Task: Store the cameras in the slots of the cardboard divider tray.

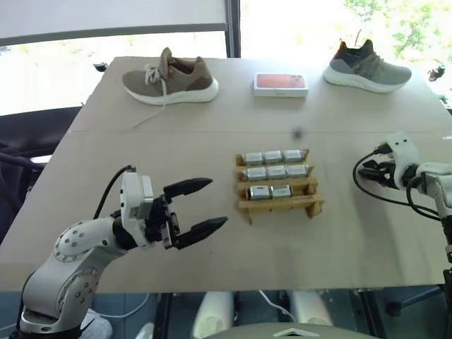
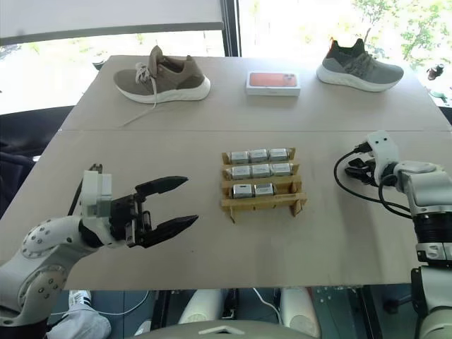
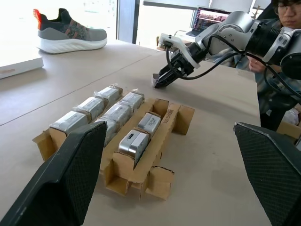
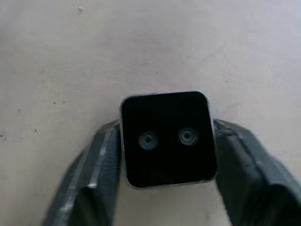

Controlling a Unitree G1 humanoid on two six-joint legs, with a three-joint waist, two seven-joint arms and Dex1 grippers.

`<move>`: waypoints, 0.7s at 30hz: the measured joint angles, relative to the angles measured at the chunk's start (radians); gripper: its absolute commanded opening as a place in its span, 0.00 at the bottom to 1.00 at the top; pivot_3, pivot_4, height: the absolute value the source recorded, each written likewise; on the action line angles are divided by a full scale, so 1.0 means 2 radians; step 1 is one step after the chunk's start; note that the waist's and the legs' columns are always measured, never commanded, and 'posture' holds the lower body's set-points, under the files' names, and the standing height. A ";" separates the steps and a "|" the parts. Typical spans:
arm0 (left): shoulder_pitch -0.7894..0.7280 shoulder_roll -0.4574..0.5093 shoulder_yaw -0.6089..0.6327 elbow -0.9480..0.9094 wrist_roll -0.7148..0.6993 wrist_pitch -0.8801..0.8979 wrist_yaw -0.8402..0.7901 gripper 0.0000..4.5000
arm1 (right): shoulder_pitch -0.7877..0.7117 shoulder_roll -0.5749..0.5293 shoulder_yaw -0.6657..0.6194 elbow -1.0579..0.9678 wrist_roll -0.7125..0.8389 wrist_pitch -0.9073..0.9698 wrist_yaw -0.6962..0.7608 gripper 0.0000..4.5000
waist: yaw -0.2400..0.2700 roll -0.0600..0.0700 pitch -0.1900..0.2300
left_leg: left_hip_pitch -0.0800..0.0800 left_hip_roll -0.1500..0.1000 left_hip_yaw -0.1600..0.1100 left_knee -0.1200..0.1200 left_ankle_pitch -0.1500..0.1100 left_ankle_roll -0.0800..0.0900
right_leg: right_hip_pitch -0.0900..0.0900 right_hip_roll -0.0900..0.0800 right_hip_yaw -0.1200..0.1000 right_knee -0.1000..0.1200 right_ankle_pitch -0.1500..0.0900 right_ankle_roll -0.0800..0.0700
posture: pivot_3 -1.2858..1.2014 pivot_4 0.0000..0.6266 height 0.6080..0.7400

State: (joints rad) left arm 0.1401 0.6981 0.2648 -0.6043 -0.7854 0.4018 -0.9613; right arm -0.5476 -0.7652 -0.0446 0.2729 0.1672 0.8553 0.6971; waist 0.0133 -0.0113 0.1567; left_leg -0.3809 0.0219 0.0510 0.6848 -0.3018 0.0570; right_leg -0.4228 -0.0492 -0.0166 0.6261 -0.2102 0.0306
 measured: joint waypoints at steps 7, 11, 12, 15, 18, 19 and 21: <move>-0.091 0.005 -0.005 -0.033 -0.113 0.135 0.193 1.00 | 0.072 -0.032 0.007 -0.138 -0.006 -0.100 0.038 0.44 | 0.001 0.001 0.000 | -0.001 0.000 -0.002 0.000 0.000 0.000 | 0.000 -0.001 0.000 0.001 0.001 0.001 | 0.52 0.24 1.00; -0.213 0.015 -0.047 0.029 -0.298 0.238 0.324 1.00 | 0.064 -0.044 0.037 -0.296 -0.019 -0.205 0.071 0.44 | -0.006 0.000 0.000 | 0.001 0.000 -0.002 0.000 0.000 0.000 | 0.000 0.000 0.000 0.002 0.001 0.001 | 0.52 0.24 1.00; -0.240 0.009 -0.063 0.051 -0.327 0.255 0.351 1.00 | 0.050 -0.037 0.055 -0.327 -0.024 -0.222 0.073 0.44 | -0.008 0.000 0.000 | 0.001 0.000 -0.003 0.000 0.001 -0.001 | 0.000 0.000 0.000 0.002 0.001 0.001 | 0.52 0.24 1.00; -0.301 -0.027 -0.110 0.106 -0.395 0.285 0.420 1.00 | 0.018 0.000 0.112 -0.378 -0.040 -0.257 0.074 0.44 | -0.010 -0.001 0.001 | 0.000 0.000 -0.003 0.001 0.002 -0.004 | 0.000 0.000 0.000 0.002 0.001 0.001 | 0.52 0.24 1.00; -0.335 -0.048 -0.120 0.155 -0.425 0.294 0.458 1.00 | 0.007 0.015 0.141 -0.382 -0.058 -0.270 0.074 0.44 | -0.007 -0.002 0.001 | 0.000 -0.001 -0.002 0.001 0.002 -0.004 | 0.000 -0.001 -0.001 0.002 0.001 0.001 | 0.52 0.24 1.00; -0.346 -0.049 -0.121 0.165 -0.430 0.298 0.463 1.00 | 0.002 0.020 0.146 -0.382 -0.061 -0.272 0.074 0.44 | -0.007 -0.002 0.001 | 0.000 -0.001 -0.002 0.001 0.002 -0.004 | 0.000 -0.001 -0.001 0.002 0.001 0.001 | 0.52 0.24 1.00; -0.366 -0.051 -0.126 0.176 -0.430 0.308 0.465 1.00 | -0.012 0.033 0.152 -0.382 -0.065 -0.272 0.074 0.44 | -0.007 -0.002 0.001 | 0.000 -0.001 -0.002 0.001 0.002 -0.004 | 0.000 -0.001 -0.002 0.001 0.001 0.001 | 0.52 0.24 1.00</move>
State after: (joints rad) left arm -0.5922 0.5965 0.0125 -0.2514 -1.6451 1.0185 -0.0309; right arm -0.5706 -0.6988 0.2596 -0.4913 0.0379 0.3116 0.8446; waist -0.0003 -0.0145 0.1582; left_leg -0.3815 0.0201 0.0462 0.6862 -0.2968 0.0486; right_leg -0.4225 -0.0506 -0.0204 0.6283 -0.2091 0.0327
